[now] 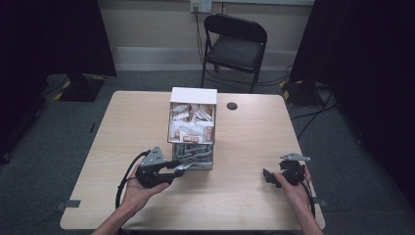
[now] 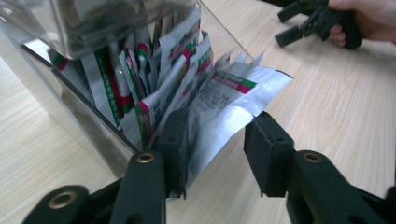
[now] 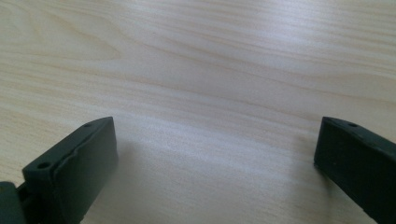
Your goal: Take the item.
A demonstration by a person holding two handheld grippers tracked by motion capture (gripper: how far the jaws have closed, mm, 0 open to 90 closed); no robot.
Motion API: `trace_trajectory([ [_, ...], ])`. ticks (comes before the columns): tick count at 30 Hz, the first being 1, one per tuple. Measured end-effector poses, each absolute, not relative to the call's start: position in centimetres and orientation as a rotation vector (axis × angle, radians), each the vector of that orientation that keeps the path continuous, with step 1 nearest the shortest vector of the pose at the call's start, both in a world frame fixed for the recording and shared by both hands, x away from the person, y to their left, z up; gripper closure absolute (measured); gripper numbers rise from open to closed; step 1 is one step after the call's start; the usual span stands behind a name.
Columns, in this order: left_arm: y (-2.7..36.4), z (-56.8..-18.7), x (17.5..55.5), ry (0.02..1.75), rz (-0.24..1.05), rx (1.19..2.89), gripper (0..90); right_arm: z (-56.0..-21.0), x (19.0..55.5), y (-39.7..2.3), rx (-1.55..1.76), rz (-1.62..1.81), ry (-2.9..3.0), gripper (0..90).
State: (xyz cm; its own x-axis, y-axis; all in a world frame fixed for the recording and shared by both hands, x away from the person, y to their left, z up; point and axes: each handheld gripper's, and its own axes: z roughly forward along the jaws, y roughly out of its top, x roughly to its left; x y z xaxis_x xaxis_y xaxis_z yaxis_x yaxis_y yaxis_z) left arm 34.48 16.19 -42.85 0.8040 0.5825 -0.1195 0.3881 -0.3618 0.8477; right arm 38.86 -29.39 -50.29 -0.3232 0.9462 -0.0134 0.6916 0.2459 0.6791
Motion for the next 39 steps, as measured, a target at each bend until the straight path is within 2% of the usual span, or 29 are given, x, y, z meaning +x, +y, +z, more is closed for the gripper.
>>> trace_trajectory([
  [2,16.2,-42.9,34.6,0.713,0.251,2.006,65.3,-50.3,38.9,-29.4,1.495,0.811,2.102,0.0],
  [3,16.2,-43.0,34.6,0.712,0.255,2.009,71.8,-50.3,38.9,-29.4,1.494,0.812,2.102,0.0],
  [4,16.2,-43.0,34.8,0.716,0.254,2.008,73.7,-50.3,38.9,-29.4,1.495,0.812,2.102,0.0],
  [8,16.3,-43.3,35.0,0.722,0.248,2.004,74.1,-50.3,38.9,-29.4,1.495,0.812,2.102,0.0],
  [11,16.1,-43.4,35.1,0.732,0.247,2.007,69.3,-50.3,38.9,-29.4,1.495,0.812,2.102,0.0],
  [14,16.0,-43.5,35.1,0.733,0.249,2.009,70.8,-50.3,38.9,-29.4,1.495,0.812,2.102,0.0],
  [19,16.3,-43.6,35.6,0.733,0.259,2.007,82.8,-50.3,38.9,-29.4,1.495,0.812,2.102,0.0],
  [22,16.4,-43.5,35.7,0.734,0.251,2.005,85.4,-50.3,38.9,-29.4,1.495,0.812,2.102,0.0],
  [39,17.2,-43.0,35.8,0.750,0.202,1.948,86.9,-50.3,38.9,-29.4,1.495,0.812,2.102,0.0],
])
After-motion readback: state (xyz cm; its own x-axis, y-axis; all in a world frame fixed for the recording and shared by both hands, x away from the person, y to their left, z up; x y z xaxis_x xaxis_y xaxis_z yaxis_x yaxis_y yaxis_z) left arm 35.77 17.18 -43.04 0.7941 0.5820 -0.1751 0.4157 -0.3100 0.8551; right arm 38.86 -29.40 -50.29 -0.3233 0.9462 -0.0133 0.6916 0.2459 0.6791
